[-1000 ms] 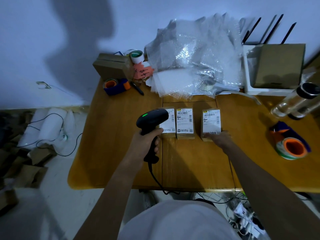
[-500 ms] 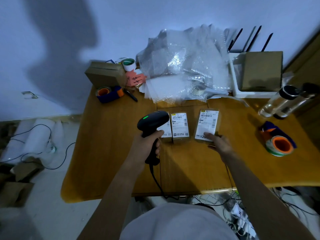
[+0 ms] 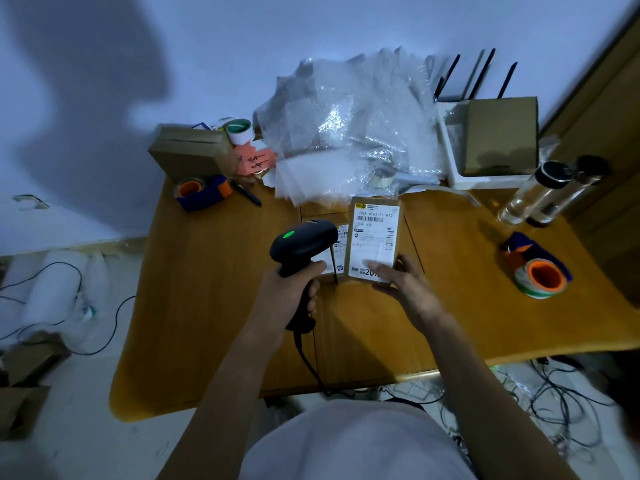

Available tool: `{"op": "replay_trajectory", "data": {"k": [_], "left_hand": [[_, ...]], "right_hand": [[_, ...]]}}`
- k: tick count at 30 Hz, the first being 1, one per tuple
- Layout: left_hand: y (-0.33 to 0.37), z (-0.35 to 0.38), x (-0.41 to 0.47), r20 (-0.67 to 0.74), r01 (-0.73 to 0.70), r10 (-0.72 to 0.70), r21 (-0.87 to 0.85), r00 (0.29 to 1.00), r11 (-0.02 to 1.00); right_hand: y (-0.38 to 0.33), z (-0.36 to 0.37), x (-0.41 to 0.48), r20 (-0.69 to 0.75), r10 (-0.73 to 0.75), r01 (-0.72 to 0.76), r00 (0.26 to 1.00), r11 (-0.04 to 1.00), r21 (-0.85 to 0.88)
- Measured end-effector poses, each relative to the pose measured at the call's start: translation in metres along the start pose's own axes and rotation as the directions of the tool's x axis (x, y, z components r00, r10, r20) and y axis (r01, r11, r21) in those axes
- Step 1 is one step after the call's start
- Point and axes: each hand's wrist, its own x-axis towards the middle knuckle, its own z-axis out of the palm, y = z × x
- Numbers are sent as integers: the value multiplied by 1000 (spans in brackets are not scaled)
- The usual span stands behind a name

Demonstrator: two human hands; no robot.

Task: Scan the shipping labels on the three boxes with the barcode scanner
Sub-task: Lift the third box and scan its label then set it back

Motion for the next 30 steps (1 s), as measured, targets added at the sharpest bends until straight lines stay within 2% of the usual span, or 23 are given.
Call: {"op": "replay_trajectory", "data": {"k": [12, 30], "left_hand": [[2, -4, -23, 32, -68, 65, 79, 997, 995], [3, 1, -25, 38, -44, 40, 112, 999, 993]], "right_hand": [[-9, 17, -18, 38, -18, 14, 999, 996, 92], [-2, 12, -18, 1, -16, 16, 1000, 997, 79]]}}
